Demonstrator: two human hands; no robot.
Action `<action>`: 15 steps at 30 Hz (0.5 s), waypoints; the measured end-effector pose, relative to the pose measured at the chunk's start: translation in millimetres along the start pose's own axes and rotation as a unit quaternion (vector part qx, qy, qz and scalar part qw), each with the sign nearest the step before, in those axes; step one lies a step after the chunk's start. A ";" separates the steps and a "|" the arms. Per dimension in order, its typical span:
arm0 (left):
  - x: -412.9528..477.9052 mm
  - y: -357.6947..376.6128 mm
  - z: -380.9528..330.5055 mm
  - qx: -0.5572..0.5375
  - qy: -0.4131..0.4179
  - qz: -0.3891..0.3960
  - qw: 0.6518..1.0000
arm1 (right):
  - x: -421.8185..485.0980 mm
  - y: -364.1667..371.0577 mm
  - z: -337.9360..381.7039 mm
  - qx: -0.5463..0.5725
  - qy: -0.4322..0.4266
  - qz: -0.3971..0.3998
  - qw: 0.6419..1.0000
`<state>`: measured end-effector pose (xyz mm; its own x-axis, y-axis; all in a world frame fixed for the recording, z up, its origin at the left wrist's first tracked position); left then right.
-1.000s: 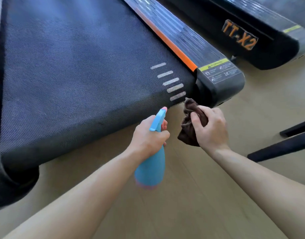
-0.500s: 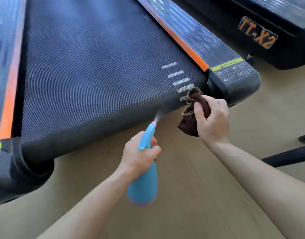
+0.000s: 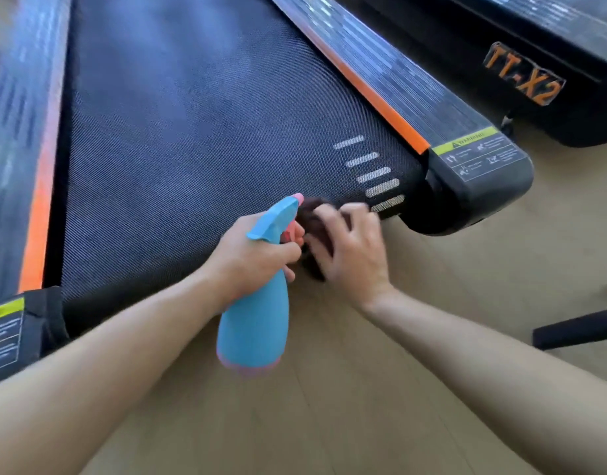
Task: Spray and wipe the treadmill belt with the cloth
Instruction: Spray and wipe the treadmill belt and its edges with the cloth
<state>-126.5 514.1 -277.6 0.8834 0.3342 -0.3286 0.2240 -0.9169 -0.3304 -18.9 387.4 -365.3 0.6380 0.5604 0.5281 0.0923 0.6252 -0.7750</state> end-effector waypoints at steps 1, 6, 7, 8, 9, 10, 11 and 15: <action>0.7 -4.6 -0.7 0.010 -0.002 0.004 1.000 | -2.4 3.6 6.9 -0.006 -0.034 0.009 0.999; -4.7 -25.3 7.2 0.022 -0.013 0.008 1.000 | 29.0 -12.5 -29.3 -0.068 0.005 -0.020 0.997; -5.9 -29.2 11.3 0.026 -0.012 0.007 1.000 | 32.0 -15.8 -35.9 -0.071 0.025 -0.025 0.997; -8.2 -31.8 14.8 0.020 -0.015 -0.001 1.000 | 32.7 -16.6 -38.4 -0.077 0.030 -0.024 0.996; -9.6 -33.7 18.2 0.013 -0.015 -0.007 1.000 | 32.0 -16.1 -37.8 -0.086 0.026 -0.020 0.996; -11.6 -34.6 20.0 0.006 -0.016 -0.011 1.000 | 31.6 -16.2 -37.1 -0.094 0.021 -0.017 0.995; -13.2 -35.0 21.7 0.004 -0.015 -0.009 1.000 | 32.0 -17.5 -38.0 -0.098 0.023 -0.018 0.995; -15.5 -33.5 22.4 0.014 -0.013 0.001 1.000 | 35.0 -23.6 -44.3 -0.084 0.099 -0.030 0.991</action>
<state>-156.8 544.5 -281.3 0.8724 0.3386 -0.3524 0.2105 -0.9111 -0.3543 35.1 368.1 -343.9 0.7631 0.3970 0.5100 0.2507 0.5455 -0.7997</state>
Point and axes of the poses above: each hand's wrist, its own x-axis towards the middle knuckle, its own y-axis out of the palm, z = x × y, the point moved 3 cm from there along x, towards the middle knuckle, and after that the axes turned 6 degrees about z, right-handed, at the moved point
